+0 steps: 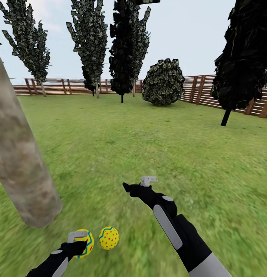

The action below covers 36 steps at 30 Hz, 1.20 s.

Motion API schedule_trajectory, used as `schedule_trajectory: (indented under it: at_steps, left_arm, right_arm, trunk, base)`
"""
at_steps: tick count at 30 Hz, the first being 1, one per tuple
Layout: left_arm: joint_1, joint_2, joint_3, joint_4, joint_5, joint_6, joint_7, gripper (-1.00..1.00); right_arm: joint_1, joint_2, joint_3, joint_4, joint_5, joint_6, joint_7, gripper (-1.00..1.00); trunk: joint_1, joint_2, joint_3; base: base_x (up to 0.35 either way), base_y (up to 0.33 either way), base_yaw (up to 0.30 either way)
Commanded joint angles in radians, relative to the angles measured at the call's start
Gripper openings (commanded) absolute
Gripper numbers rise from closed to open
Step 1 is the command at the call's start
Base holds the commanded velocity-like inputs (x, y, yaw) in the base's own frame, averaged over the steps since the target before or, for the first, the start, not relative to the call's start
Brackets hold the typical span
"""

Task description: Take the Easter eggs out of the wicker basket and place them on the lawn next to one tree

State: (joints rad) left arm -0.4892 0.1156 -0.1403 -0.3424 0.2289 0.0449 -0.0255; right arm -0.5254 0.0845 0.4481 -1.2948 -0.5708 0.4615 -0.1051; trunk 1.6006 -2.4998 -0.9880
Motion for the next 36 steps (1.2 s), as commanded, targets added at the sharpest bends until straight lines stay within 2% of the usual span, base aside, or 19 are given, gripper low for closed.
schedule_trajectory:
  at_steps: [1,8,14,20,29,36]
  left_arm:
    - [0.000,0.001,-0.006,-0.001,0.010,0.005,-0.001,-1.00]
    - [0.000,0.000,-0.007,0.000,0.010,0.004,-0.001,-1.00]
    - [0.000,-0.001,-0.008,0.000,0.010,0.003,-0.001,-1.00]
    - [-0.001,0.003,-0.008,-0.004,0.012,0.001,-0.001,-1.00]
    - [-0.052,0.008,-0.008,-0.004,0.010,0.001,-0.001,-1.00]
    - [-0.059,0.009,-0.008,-0.001,0.010,0.001,0.001,-1.00]
  right_arm:
    - [-0.001,0.000,0.001,-0.001,-0.011,0.003,-0.010,1.00]
    - [-0.001,0.000,0.002,-0.001,-0.011,0.003,-0.010,1.00]
    - [-0.001,0.000,0.031,-0.001,-0.011,0.001,-0.011,1.00]
    - [-0.001,0.000,0.033,-0.001,-0.010,0.000,-0.011,1.00]
    - [-0.001,0.000,0.035,-0.002,-0.009,0.000,-0.011,1.00]
    - [-0.001,-0.001,0.034,-0.003,-0.008,0.000,-0.011,1.00]
  trunk:
    - [0.000,0.000,-0.001]
    - [0.000,0.000,-0.001]
    - [0.000,0.000,-0.001]
    - [0.003,-0.002,-0.024]
    - [0.007,-0.004,-0.059]
    - [0.010,-0.006,-0.086]
  base:
    - [-0.022,0.217,0.000]
    - [-0.005,0.063,0.000]
    - [0.000,0.004,0.000]
    - [0.000,0.000,0.000]
    - [0.000,0.000,0.000]
    - [0.000,0.000,0.000]
